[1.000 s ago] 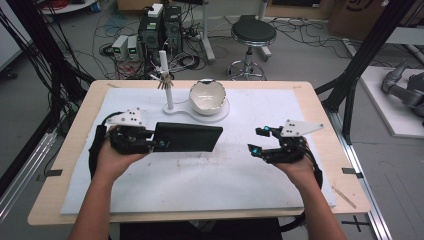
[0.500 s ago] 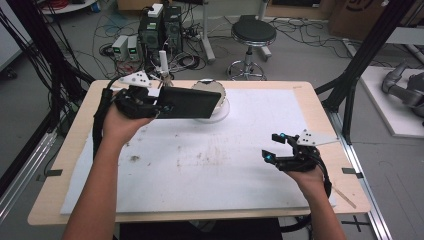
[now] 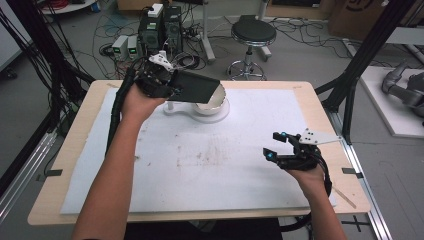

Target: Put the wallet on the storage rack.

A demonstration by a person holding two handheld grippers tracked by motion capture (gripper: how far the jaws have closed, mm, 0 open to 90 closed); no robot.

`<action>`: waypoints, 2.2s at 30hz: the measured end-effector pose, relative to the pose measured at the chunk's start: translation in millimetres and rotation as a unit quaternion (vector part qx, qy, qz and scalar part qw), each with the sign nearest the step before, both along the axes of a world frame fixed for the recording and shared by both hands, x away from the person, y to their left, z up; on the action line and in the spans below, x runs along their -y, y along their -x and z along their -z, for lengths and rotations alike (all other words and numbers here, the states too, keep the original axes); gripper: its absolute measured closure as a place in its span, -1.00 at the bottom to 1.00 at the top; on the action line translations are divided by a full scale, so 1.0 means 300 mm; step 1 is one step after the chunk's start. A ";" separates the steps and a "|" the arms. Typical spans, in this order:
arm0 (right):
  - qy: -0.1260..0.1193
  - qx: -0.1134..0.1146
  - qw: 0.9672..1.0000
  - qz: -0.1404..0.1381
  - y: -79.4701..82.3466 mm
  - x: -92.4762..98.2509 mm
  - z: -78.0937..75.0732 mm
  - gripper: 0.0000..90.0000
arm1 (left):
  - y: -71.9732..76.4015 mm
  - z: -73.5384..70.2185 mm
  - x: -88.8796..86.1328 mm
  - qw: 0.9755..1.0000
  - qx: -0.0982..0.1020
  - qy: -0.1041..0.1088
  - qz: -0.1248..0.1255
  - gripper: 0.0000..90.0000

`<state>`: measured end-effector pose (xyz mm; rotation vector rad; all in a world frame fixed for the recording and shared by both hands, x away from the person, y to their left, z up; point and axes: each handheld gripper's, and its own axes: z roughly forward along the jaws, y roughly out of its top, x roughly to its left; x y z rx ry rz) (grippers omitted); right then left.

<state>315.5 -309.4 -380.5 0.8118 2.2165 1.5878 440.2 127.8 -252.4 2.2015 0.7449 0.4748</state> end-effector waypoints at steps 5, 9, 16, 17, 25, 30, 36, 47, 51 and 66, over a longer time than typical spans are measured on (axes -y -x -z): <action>-0.001 -0.004 1.000 0.001 -0.003 0.005 0.005 -0.42 | -0.024 0.021 0.037 1.000 -0.008 -0.021 -0.005 0.69; -0.001 -0.004 1.000 0.001 -0.006 0.004 0.008 -0.42 | -0.041 0.034 0.065 0.999 -0.010 -0.039 -0.011 0.69; -0.001 -0.007 1.000 0.000 -0.009 0.002 0.011 -0.42 | -0.065 0.036 0.091 0.998 -0.015 -0.054 -0.017 0.69; -0.001 -0.008 1.000 -0.001 -0.010 0.002 0.011 -0.42 | -0.071 0.036 0.100 0.998 -0.015 -0.058 -0.019 0.69; -0.013 -0.015 1.000 -0.005 -0.012 0.003 0.016 -0.42 | -0.096 0.043 0.118 0.997 -0.023 -0.068 -0.025 0.69; -0.015 -0.018 1.000 -0.006 -0.016 0.003 0.019 -0.42 | -0.111 0.027 0.156 0.994 -0.028 -0.099 -0.032 0.69; -0.013 -0.016 1.000 -0.006 -0.017 0.001 0.021 -0.42 | -0.138 0.048 0.219 0.990 -0.029 -0.136 -0.033 0.69; -0.018 -0.020 1.000 -0.004 -0.018 0.010 0.023 -0.42 | -0.169 0.096 0.207 0.990 -0.025 -0.122 -0.071 0.42; -0.019 -0.020 1.000 -0.004 -0.017 0.009 0.023 -0.42 | -0.157 0.073 0.172 0.990 -0.001 -0.107 -0.088 0.21; -0.017 -0.021 1.000 -0.002 -0.019 0.002 0.026 -0.41 | -0.146 0.066 0.156 0.983 0.079 -0.117 -0.121 0.49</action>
